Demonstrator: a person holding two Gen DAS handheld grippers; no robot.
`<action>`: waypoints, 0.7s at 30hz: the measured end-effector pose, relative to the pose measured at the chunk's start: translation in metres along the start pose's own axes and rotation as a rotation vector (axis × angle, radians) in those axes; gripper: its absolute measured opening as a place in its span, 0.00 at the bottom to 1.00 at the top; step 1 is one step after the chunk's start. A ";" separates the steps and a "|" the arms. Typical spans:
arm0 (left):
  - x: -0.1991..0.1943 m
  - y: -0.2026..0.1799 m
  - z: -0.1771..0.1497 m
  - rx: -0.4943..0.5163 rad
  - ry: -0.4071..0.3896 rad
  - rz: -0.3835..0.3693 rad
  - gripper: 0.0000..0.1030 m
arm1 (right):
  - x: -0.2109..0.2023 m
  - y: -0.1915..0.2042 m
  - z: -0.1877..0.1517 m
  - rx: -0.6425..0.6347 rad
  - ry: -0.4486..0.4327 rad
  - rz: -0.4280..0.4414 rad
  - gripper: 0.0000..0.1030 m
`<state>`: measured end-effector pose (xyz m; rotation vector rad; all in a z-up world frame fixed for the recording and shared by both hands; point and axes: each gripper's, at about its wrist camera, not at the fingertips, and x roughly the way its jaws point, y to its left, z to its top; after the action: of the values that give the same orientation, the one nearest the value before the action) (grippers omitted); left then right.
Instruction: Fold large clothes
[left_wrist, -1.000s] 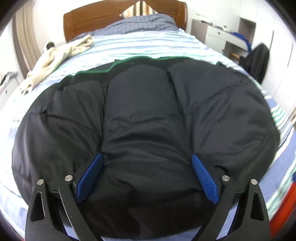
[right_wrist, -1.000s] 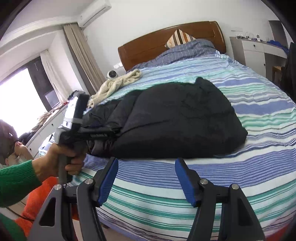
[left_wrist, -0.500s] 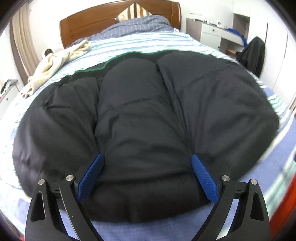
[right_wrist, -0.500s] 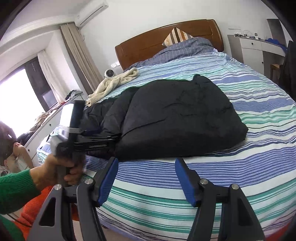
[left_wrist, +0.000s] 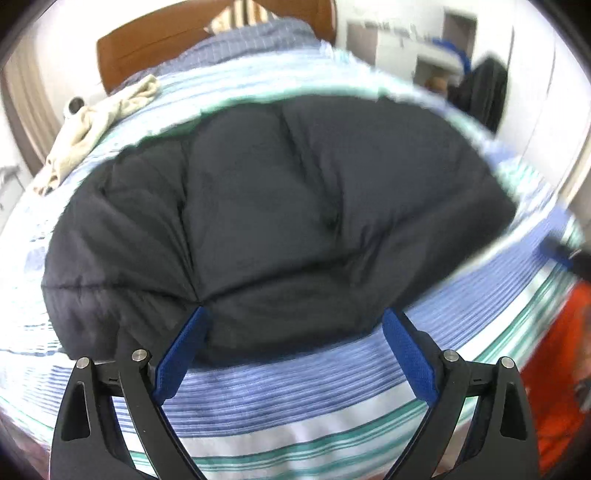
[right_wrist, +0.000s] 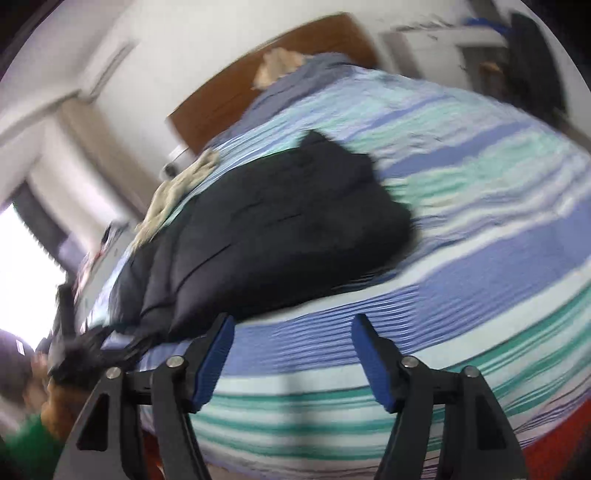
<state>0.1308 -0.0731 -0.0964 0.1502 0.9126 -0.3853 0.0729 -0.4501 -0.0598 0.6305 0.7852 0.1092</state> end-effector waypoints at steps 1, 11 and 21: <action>-0.005 0.005 0.011 -0.040 -0.026 -0.024 0.93 | 0.007 -0.012 0.005 0.077 0.038 0.044 0.74; 0.090 0.009 0.057 -0.078 0.024 0.111 0.90 | 0.061 -0.044 0.042 0.416 -0.020 0.052 0.73; 0.083 0.008 0.056 0.007 0.091 0.088 0.91 | 0.052 0.006 0.056 0.275 -0.152 0.145 0.20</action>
<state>0.2209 -0.1040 -0.1284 0.2146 0.9914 -0.3017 0.1488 -0.4563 -0.0593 0.9456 0.6111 0.0848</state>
